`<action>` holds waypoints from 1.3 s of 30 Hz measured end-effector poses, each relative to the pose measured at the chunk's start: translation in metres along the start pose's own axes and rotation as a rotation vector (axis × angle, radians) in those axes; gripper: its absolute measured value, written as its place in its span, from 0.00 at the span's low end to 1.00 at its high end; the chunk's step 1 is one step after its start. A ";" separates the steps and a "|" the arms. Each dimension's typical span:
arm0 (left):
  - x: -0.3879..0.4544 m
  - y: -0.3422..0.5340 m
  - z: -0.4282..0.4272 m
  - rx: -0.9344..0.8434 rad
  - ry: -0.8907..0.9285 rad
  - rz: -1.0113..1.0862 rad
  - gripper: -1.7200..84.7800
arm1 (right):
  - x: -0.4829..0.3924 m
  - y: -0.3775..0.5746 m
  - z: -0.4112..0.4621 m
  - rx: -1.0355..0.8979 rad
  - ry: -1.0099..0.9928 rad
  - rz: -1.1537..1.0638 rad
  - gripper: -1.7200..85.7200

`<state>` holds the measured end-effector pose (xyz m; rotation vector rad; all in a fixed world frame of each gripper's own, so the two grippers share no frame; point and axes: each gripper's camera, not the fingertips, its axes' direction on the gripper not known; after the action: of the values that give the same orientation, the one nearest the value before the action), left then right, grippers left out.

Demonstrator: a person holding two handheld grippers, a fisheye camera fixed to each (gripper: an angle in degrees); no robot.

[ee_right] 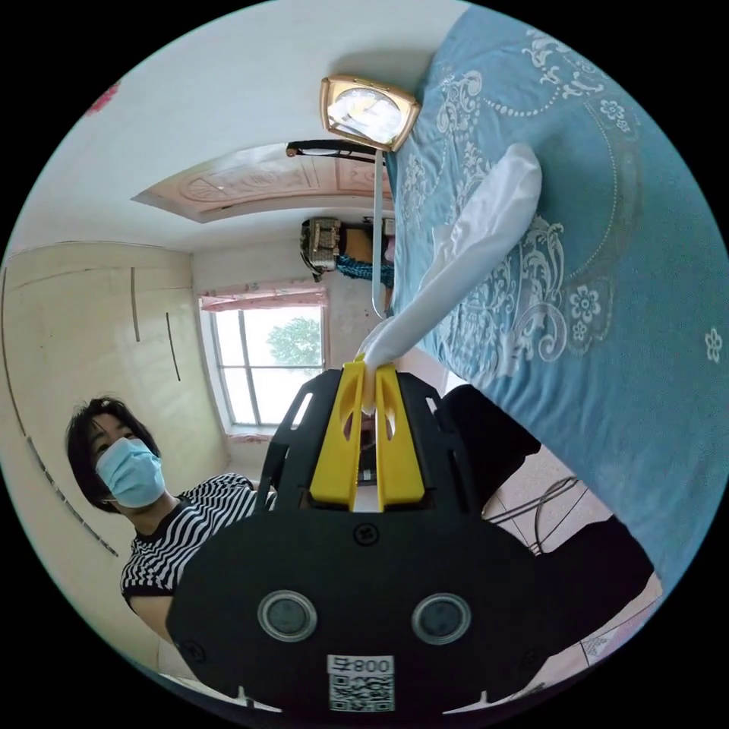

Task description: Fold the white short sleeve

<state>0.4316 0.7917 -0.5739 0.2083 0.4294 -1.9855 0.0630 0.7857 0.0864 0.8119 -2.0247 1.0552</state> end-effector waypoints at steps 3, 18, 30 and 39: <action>0.008 0.028 0.017 -0.051 0.013 0.089 0.06 | -0.016 0.048 -0.029 0.044 -0.023 -0.049 0.04; 0.009 0.175 0.169 -0.383 0.178 0.498 0.06 | -0.112 0.312 -0.221 0.326 0.015 -0.426 0.04; -0.145 0.259 0.351 -0.672 0.168 0.475 0.06 | -0.059 0.470 -0.379 0.567 0.037 -0.364 0.04; -0.298 0.237 0.518 -0.733 0.041 0.404 0.06 | -0.009 0.438 -0.538 0.595 0.065 -0.233 0.04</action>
<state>0.7972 0.7470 -0.0467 -0.1241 1.0203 -1.3292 -0.1146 1.4555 0.1228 1.2572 -1.5182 1.5439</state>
